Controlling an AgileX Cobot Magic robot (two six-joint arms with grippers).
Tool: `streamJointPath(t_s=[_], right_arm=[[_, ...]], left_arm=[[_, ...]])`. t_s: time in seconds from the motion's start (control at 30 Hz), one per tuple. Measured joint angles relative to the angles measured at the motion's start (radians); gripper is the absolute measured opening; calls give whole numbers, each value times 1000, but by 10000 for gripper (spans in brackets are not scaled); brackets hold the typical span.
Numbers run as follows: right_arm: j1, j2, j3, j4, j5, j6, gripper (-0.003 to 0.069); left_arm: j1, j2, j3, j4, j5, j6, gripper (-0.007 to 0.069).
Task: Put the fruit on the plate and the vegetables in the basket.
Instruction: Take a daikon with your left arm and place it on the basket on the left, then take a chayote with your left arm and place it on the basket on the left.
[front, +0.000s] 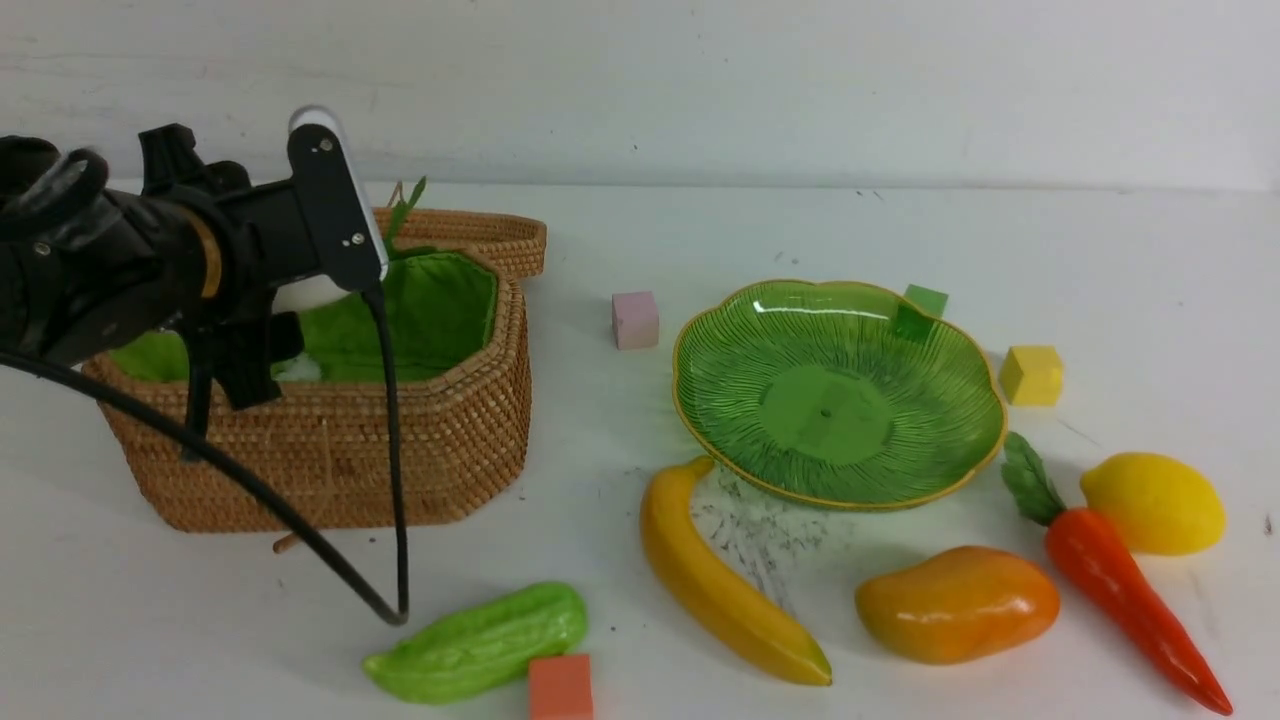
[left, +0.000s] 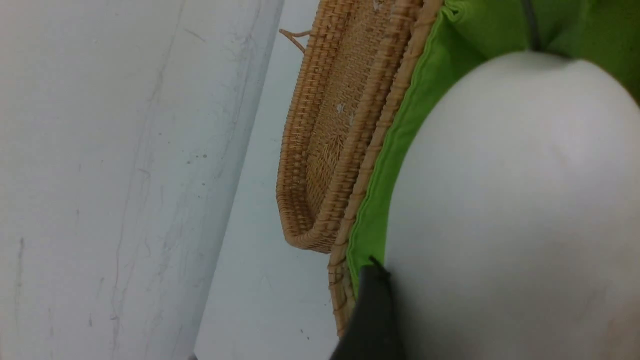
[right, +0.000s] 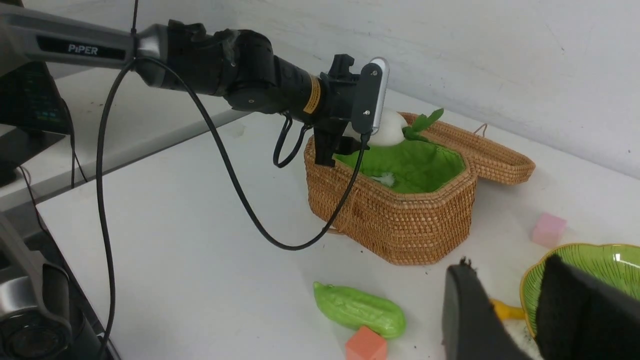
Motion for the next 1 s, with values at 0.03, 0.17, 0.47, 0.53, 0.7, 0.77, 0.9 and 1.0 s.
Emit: streamJointPath(t_s=[0.03, 0.17, 0.47, 0.53, 0.7, 0.77, 0.9, 1.0], right_arm=[[0, 0, 0, 0, 0, 0, 221], [0, 0, 0, 0, 9, 0, 223], [0, 0, 0, 2, 18, 0, 223], [0, 0, 0, 9, 35, 0, 223], [0, 0, 0, 37, 104, 0, 223], [0, 0, 1, 44, 146, 0, 223], [0, 0, 1, 45, 194, 0, 223], [0, 0, 1, 49, 199, 0, 225]], left_arm=[[0, -1, 0, 1, 6, -10, 586], [0, -24, 0, 1, 26, -46, 656], [-76, -173, 0, -100, 131, -203, 591], [-138, -228, 0, -194, 205, -314, 526], [-284, -312, -4, -444, 383, -539, 318], [-358, -317, -4, -554, 510, -497, 184], [-444, -280, 3, -706, 680, -303, 71], [-455, -211, 6, -780, 750, -165, 89]])
